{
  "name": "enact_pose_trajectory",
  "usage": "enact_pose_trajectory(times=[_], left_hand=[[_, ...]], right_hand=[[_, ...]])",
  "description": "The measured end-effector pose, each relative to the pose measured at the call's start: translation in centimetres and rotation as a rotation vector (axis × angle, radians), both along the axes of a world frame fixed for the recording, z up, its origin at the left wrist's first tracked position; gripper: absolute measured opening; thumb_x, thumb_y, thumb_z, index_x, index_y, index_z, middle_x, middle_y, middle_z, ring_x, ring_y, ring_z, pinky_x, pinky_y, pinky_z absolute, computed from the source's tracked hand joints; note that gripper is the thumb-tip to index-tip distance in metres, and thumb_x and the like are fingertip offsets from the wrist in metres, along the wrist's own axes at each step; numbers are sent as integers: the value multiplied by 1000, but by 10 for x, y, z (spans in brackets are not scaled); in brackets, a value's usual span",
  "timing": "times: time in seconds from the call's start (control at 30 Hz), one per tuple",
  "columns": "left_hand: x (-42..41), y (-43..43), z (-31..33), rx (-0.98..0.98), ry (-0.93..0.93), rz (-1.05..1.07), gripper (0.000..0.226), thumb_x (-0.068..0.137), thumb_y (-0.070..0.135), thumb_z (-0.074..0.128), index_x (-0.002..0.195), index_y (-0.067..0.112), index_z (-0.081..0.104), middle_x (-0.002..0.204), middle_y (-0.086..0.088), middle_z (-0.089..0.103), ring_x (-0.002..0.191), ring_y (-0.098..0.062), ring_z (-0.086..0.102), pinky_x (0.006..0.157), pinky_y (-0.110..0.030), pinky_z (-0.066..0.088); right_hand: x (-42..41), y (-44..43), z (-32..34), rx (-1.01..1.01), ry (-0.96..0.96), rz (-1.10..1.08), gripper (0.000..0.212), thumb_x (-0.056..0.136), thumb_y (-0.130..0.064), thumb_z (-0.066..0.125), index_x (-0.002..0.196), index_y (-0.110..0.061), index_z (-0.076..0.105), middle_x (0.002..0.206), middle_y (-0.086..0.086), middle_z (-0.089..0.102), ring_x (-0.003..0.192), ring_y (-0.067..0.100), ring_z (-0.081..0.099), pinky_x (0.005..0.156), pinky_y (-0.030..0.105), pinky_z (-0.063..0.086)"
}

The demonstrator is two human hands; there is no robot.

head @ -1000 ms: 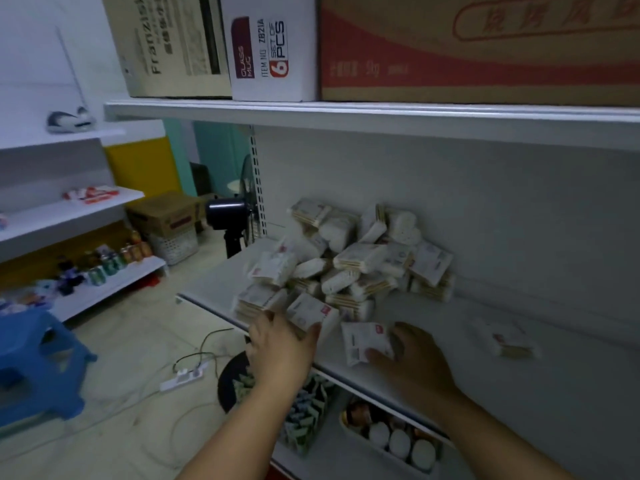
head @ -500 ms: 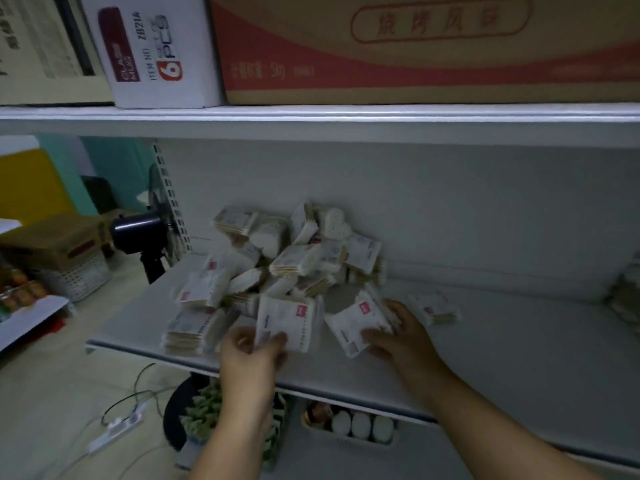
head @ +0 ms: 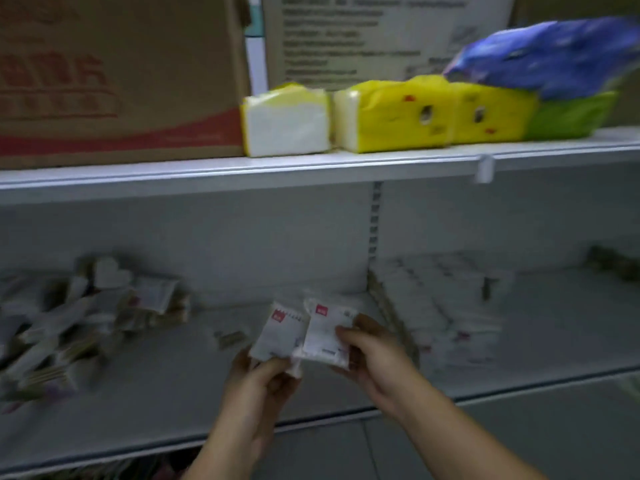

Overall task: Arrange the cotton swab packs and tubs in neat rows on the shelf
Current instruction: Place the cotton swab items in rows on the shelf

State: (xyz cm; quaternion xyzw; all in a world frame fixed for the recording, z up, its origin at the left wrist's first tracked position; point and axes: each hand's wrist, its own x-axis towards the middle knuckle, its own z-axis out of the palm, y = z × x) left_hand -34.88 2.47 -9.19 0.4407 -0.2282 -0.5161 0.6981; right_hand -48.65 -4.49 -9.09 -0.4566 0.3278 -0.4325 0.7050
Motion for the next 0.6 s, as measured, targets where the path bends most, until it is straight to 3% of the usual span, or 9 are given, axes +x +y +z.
enact_pose_trajectory(times=[0.07, 0.2, 0.27, 0.33, 0.43, 0.5, 0.6], left_hand=[[-48, -9, 4, -4, -87, -77, 36, 51, 2, 71, 82, 21, 70, 75, -8, 72, 65, -20, 66, 64, -29, 52], [-122, -31, 5, 45, -92, -164, 15, 85, 0, 53, 88, 14, 57, 75, -13, 68, 59, -22, 64, 63, -30, 49], [-151, -44, 6, 49, -151, -202, 7, 85, 0, 54, 87, 5, 57, 81, -20, 65, 62, -24, 63, 60, -29, 48], [-175, -60, 9, 27, -272, -222, 26, 71, 0, 68, 95, -3, 58, 92, -27, 67, 70, -29, 65, 62, -32, 51], [-203, -86, 24, 5, -508, -272, 46, 60, 1, 71, 102, 17, 59, 90, -14, 69, 67, -18, 65, 52, -24, 49], [-216, -110, 35, -36, -681, -299, 44, 63, 3, 72, 95, 29, 59, 88, -2, 65, 60, -7, 60, 48, -20, 46], [-224, -160, 55, -127, -933, -286, 31, 72, 5, 76, 83, 29, 60, 87, 13, 62, 66, 6, 55, 54, -6, 44]], right_hand=[[-51, -6, 5, -35, 18, -53, 21, 91, -1, 49, 97, -15, 64, 91, 7, 73, 79, 21, 68, 67, 33, 55], [-141, -14, 9, -47, 9, -139, 20, 92, -1, 47, 96, -12, 63, 81, 5, 72, 70, 19, 67, 61, 31, 54], [-177, -18, 9, -41, 2, -165, 20, 91, 1, 47, 95, -11, 63, 76, 5, 71, 66, 18, 67, 60, 31, 55], [-206, -25, 10, -44, 1, -177, 19, 91, 1, 48, 97, -9, 63, 78, 6, 71, 67, 18, 68, 61, 31, 56], [-236, -44, 15, -52, -13, -192, 20, 89, 3, 49, 100, -7, 62, 81, 7, 72, 69, 18, 69, 61, 31, 57], [-254, -64, 26, -80, -57, -200, 23, 79, 6, 54, 96, -7, 63, 80, 7, 73, 68, 18, 70, 60, 30, 58], [-290, -104, 44, -80, -233, -323, 29, 54, -4, 65, 82, -12, 69, 80, 6, 73, 67, 18, 70, 58, 30, 59]])
